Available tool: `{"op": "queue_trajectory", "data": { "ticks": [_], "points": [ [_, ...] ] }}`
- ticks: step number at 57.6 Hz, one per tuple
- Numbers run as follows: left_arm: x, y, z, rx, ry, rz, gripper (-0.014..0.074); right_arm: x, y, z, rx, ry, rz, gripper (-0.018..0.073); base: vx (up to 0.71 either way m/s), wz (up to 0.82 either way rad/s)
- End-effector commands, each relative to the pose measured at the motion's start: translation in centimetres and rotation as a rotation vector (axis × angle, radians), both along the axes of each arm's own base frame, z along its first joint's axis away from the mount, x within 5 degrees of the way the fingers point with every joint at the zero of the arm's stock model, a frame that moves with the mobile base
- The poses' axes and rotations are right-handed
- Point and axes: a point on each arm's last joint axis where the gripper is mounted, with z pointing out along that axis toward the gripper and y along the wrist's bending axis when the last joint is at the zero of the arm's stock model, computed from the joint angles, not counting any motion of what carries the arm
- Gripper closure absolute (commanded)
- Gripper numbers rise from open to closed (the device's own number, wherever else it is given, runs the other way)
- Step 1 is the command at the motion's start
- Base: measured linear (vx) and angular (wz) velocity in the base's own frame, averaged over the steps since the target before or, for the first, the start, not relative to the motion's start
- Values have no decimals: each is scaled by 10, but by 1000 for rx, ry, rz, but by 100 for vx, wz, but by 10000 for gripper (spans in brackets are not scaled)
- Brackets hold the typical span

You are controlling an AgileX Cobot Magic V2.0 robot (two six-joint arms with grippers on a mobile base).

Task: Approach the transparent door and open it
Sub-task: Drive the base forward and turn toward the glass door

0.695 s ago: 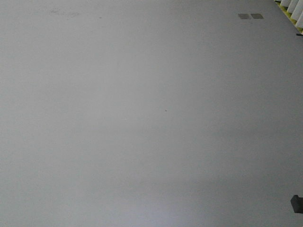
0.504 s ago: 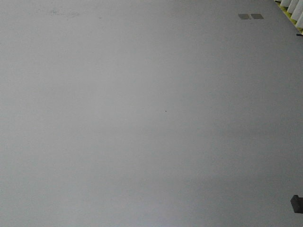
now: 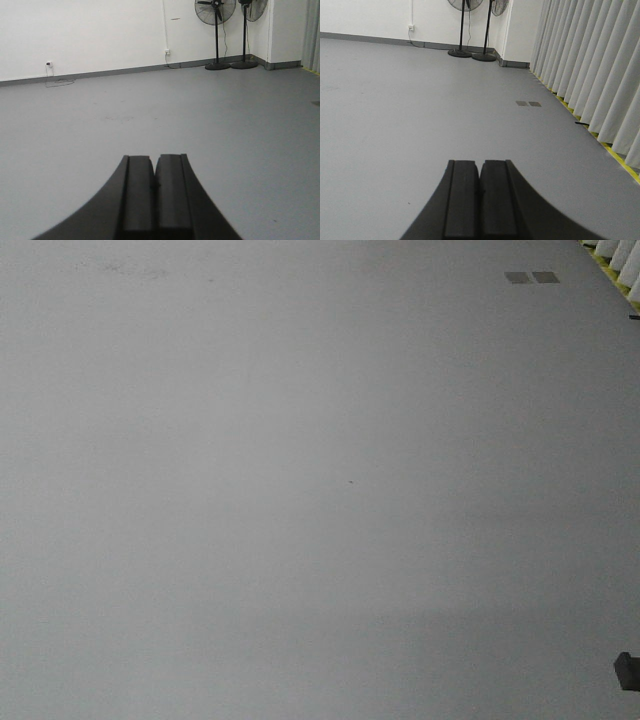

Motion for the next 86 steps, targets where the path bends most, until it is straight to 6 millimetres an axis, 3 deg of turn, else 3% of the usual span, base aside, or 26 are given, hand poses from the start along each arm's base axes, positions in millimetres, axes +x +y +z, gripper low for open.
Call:
{"op": "queue_trajectory", "data": {
  "ticks": [1,86],
  "points": [
    [0,0,0,-1,-74,-1,602,0,0,4,-15,-84,-6,567,11,-2],
    [0,0,1,-1,-78,-1,602,0,0,4,-15,-88,-5,567,25,3]
  ]
}}
